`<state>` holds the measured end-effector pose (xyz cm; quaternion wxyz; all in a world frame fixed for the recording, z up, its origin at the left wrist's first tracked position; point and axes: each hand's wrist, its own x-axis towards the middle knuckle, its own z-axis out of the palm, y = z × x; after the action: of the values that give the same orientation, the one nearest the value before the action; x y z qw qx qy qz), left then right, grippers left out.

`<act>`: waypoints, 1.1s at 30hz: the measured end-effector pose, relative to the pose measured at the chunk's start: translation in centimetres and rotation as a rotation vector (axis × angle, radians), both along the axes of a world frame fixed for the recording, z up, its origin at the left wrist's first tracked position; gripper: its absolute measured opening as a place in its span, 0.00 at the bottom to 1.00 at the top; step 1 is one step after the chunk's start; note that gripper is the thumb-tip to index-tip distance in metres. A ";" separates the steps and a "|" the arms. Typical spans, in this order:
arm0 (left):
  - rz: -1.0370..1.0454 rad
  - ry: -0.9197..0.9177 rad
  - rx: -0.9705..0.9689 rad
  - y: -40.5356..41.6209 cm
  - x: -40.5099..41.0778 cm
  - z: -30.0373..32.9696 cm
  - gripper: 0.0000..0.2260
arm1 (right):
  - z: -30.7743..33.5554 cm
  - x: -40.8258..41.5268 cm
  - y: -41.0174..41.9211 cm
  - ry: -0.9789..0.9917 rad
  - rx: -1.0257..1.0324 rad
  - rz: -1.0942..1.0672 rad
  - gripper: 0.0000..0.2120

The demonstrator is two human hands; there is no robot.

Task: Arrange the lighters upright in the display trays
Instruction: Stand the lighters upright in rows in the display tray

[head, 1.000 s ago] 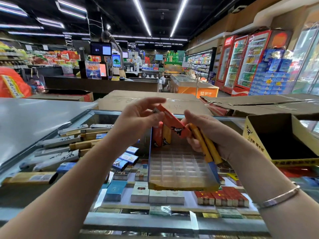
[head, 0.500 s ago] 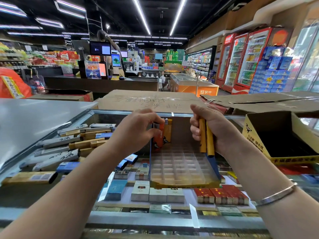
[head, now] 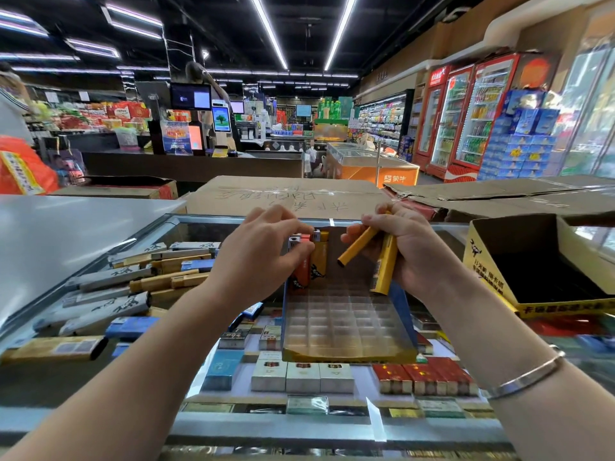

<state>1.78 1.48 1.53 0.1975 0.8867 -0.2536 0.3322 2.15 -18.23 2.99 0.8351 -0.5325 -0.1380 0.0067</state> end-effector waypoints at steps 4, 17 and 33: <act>-0.098 -0.036 -0.118 -1.1 -0.7 0.1 0.15 | -0.3 0.0 0.7 -0.037 0.020 0.031 0.03; -0.180 0.070 -0.204 -2.5 -1.4 -0.5 0.13 | -1.2 -0.7 2.2 -0.236 -0.356 0.084 0.10; -0.324 0.114 -0.412 -1.5 -0.3 -0.3 0.16 | 0.7 0.0 -0.5 -0.183 -0.245 -0.406 0.10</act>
<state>1.49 -0.02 1.25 0.4386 0.7929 -0.3076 0.2902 2.16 -18.75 3.67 0.7327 -0.6448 -0.1013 -0.1926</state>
